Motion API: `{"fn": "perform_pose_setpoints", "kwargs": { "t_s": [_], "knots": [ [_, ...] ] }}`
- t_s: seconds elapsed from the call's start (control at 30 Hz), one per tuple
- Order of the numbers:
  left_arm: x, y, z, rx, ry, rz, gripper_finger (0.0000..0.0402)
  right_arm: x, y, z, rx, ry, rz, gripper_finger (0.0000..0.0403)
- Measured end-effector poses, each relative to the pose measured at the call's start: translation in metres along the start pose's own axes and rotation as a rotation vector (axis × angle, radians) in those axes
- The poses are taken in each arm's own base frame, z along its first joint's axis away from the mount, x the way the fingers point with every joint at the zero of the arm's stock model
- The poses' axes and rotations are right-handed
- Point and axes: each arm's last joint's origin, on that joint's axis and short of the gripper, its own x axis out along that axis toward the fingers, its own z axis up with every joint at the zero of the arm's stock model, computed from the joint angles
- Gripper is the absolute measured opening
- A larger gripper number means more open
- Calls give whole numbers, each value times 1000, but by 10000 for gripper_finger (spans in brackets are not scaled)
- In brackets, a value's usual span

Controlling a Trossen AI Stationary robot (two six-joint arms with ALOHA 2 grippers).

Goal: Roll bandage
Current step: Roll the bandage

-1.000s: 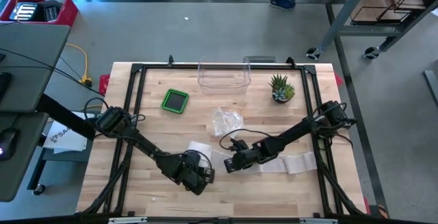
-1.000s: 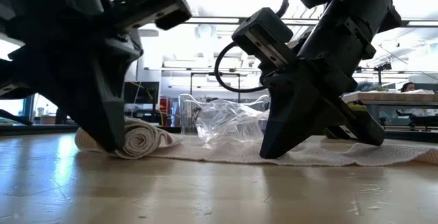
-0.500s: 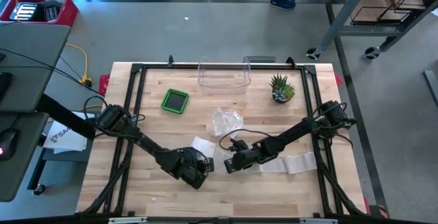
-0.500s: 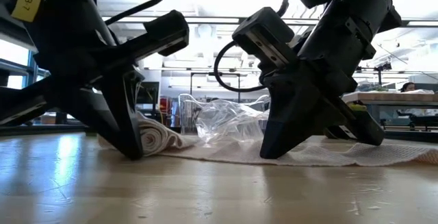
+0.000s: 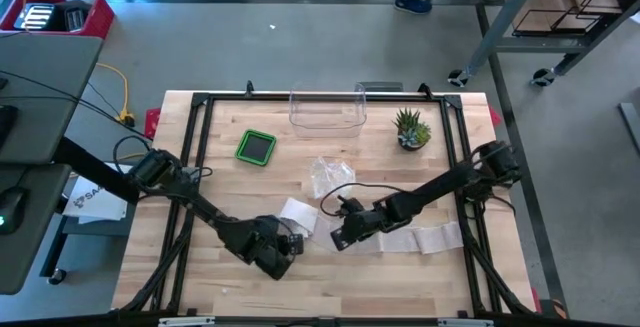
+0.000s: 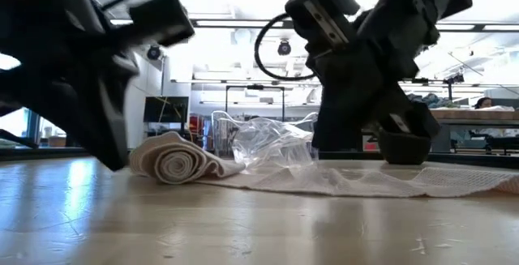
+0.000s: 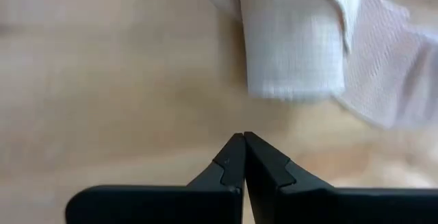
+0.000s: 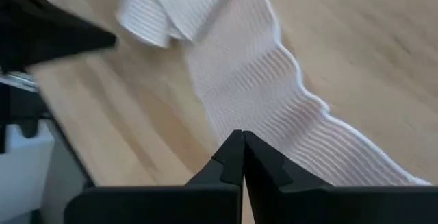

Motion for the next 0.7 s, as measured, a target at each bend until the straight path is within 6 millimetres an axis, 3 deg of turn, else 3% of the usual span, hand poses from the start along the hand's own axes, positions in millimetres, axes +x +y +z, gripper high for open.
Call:
{"fn": "perform_pose_setpoints", "kwargs": {
  "t_s": [0.17, 0.5, 0.7],
  "knots": [
    [-8, 0, -9, -2, -13, -85, 0, -5, 5, 27, 41, -85, 76, 0],
    [-2, -13, -1, 30, -32, -151, 0, 19, -7, 123, 2, -154, 137, 0],
    [2, -17, -3, 35, 27, -153, 0, 34, -3, 143, -76, -103, 68, 0]
  ]
}}
